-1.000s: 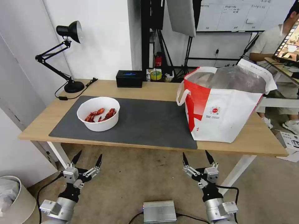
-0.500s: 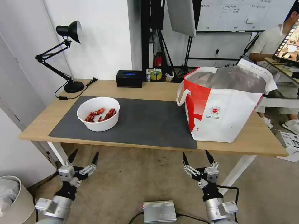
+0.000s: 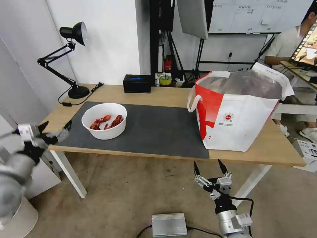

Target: Pick up the trash from the table and place it into the takeout bag.

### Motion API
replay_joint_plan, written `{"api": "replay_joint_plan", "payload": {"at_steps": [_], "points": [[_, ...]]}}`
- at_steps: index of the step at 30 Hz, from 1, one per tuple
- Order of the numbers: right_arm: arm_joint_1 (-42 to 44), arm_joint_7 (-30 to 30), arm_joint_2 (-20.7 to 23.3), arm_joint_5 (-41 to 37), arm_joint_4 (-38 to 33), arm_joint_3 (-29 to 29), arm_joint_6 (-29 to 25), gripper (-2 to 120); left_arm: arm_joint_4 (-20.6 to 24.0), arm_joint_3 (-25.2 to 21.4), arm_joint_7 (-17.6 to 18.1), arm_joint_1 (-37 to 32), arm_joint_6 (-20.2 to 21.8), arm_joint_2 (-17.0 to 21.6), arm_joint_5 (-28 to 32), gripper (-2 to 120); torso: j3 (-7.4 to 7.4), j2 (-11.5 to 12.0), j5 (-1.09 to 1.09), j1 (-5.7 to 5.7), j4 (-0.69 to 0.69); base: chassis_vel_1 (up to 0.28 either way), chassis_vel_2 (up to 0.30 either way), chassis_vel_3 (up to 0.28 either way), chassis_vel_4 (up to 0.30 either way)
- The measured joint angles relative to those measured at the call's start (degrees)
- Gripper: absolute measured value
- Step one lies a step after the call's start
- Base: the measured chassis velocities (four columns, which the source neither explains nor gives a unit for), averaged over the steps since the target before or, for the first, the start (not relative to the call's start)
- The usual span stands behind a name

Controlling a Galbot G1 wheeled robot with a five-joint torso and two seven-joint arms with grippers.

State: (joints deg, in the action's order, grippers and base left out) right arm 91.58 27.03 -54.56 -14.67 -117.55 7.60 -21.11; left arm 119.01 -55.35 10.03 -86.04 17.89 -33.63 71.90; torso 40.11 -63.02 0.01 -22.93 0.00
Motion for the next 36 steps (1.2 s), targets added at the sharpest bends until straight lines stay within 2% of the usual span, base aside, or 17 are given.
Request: {"api": "replay_joint_plan", "payload": {"at_steps": [1, 3, 4, 5, 7, 8, 9, 12, 13, 16, 24, 36], "points": [[0.0, 0.0, 0.0, 0.0, 0.0, 0.0, 0.0, 100, -2.6, 2.4, 0.6, 2.6, 0.7, 2.5, 1.7, 100, 0.01, 0.0, -0.03, 0.0, 0.0, 0.0, 0.0, 0.0, 0.0], [0.0, 0.0, 0.0, 0.0, 0.0, 0.0, 0.0, 100, -3.8, 3.9, 0.7, 4.0, 1.1, 3.8, 2.3, 100, 0.01, 0.0, -0.08, 0.0, 0.0, 0.0, 0.0, 0.0, 0.0], [0.0, 0.0, 0.0, 0.0, 0.0, 0.0, 0.0, 100, -5.3, 5.8, 0.9, 6.1, 1.6, 5.1, 2.7, 100, 0.01, 0.0, -0.04, 0.0, 0.01, 0.0, 0.0, 0.0, 0.0], [0.0, 0.0, 0.0, 0.0, 0.0, 0.0, 0.0, 100, -5.3, 5.8, 0.9, 6.1, 1.6, 5.1, 2.7, 100, 0.01, 0.0, -0.04, 0.0, 0.01, 0.0, 0.0, 0.0, 0.0], [0.0, 0.0, 0.0, 0.0, 0.0, 0.0, 0.0, 100, -8.6, 11.4, 1.2, 12.1, 3.2, 7.1, 4.5, 100, 0.01, 0.0, -0.03, 0.0, 0.01, 0.0, 0.0, 0.0, 0.0], [0.0, 0.0, 0.0, 0.0, 0.0, 0.0, 0.0, 100, -9.8, 13.5, 1.4, 14.4, 3.7, 7.4, 5.0, 100, 0.01, 0.0, -0.03, 0.0, 0.01, 0.0, 0.0, 0.0, 0.0], [0.0, 0.0, 0.0, 0.0, 0.0, 0.0, 0.0, 100, -9.8, 13.5, 1.4, 14.4, 3.7, 7.4, 5.0, 100, 0.01, 0.0, -0.03, 0.0, 0.01, 0.0, 0.0, 0.0, 0.0], [0.0, 0.0, 0.0, 0.0, 0.0, 0.0, 0.0, 100, -14.1, 21.2, 1.9, 22.7, 5.8, 7.7, 5.8, 100, 0.01, 0.0, -0.03, -0.01, -0.01, 0.0, 0.0, 0.0, 0.0], [0.0, 0.0, 0.0, 0.0, 0.0, 0.0, 0.0, 100, -14.1, 21.2, 1.9, 22.7, 5.8, 7.7, 5.8, 100, 0.01, 0.0, -0.03, -0.01, -0.01, 0.0, 0.0, 0.0, 0.0], [0.0, 0.0, 0.0, 0.0, 0.0, 0.0, 0.0, 100, -17.0, 25.5, 1.9, 27.2, 8.1, 7.3, 5.9, 100, 0.0, 0.0, -0.02, 0.0, 0.01, 0.0, 0.0, 0.0, 0.0], [0.0, 0.0, 0.0, 0.0, 0.0, 0.0, 0.0, 100, -20.3, 32.6, 1.8, 33.8, 12.4, 6.2, 5.6, 100, 0.0, 0.0, -0.01, 0.0, 0.0, 0.0, 0.0, 0.0, 0.0], [0.0, 0.0, 0.0, 0.0, 0.0, 0.0, 0.0, 100, -23.3, 35.9, 1.3, 37.6, 15.8, 4.6, 5.7, 100, 0.0, 0.0, -0.02, 0.01, 0.01, 0.0, 0.0, 0.0, 0.0]]}}
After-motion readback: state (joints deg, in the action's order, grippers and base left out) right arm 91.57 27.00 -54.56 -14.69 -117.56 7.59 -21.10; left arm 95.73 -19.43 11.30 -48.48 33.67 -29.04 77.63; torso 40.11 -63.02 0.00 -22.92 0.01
